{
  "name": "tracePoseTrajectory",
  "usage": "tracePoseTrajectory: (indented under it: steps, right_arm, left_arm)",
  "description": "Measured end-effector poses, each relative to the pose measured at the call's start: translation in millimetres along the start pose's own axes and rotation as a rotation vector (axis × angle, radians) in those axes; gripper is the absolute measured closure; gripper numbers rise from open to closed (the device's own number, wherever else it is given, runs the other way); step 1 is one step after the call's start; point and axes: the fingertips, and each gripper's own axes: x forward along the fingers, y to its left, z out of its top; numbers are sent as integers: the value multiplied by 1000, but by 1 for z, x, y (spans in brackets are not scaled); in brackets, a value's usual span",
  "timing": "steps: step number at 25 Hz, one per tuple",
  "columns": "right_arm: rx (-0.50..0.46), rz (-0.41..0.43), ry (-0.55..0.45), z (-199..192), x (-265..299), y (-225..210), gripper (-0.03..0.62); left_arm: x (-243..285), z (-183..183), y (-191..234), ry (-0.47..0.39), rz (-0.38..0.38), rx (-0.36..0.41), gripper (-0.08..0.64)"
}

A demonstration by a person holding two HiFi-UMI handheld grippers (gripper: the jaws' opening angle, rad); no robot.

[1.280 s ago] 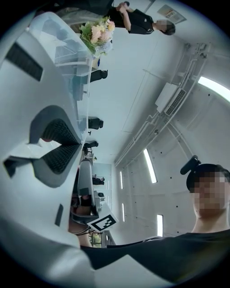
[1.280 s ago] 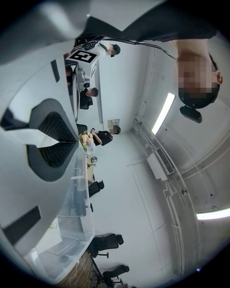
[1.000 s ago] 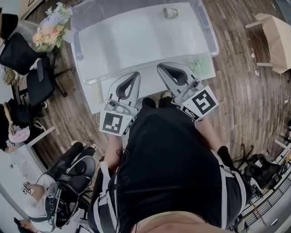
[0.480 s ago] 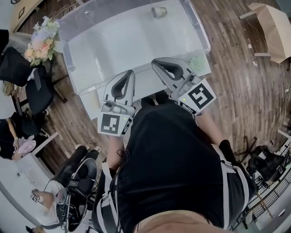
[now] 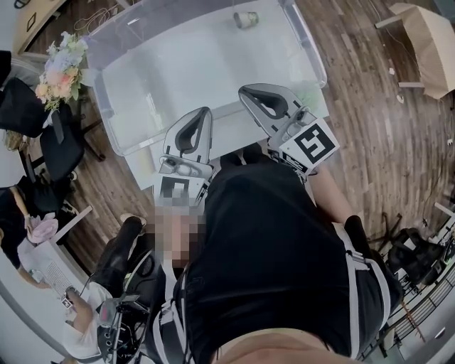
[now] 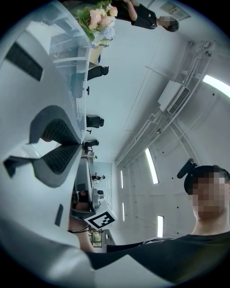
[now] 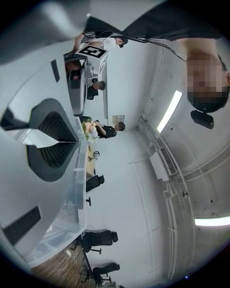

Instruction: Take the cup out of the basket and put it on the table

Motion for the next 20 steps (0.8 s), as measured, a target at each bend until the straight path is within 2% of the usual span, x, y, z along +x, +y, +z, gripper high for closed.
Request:
tracePoseTrajectory:
  steps: [3, 9, 17, 20]
  right_arm:
    - [-9, -9, 23, -2, 6, -14, 574]
    - [-78, -67, 144, -8, 27, -60, 572]
    - [-131, -251, 220, -14, 78, -153, 572]
    - [-118, -292, 266, -25, 99, -185, 571]
  left_arm:
    - [4, 0, 4, 4, 10, -4, 542]
    - [10, 2, 9, 6, 34, -7, 543]
    - [9, 3, 19, -1, 66, -23, 543]
    - [8, 3, 26, -2, 78, -26, 543]
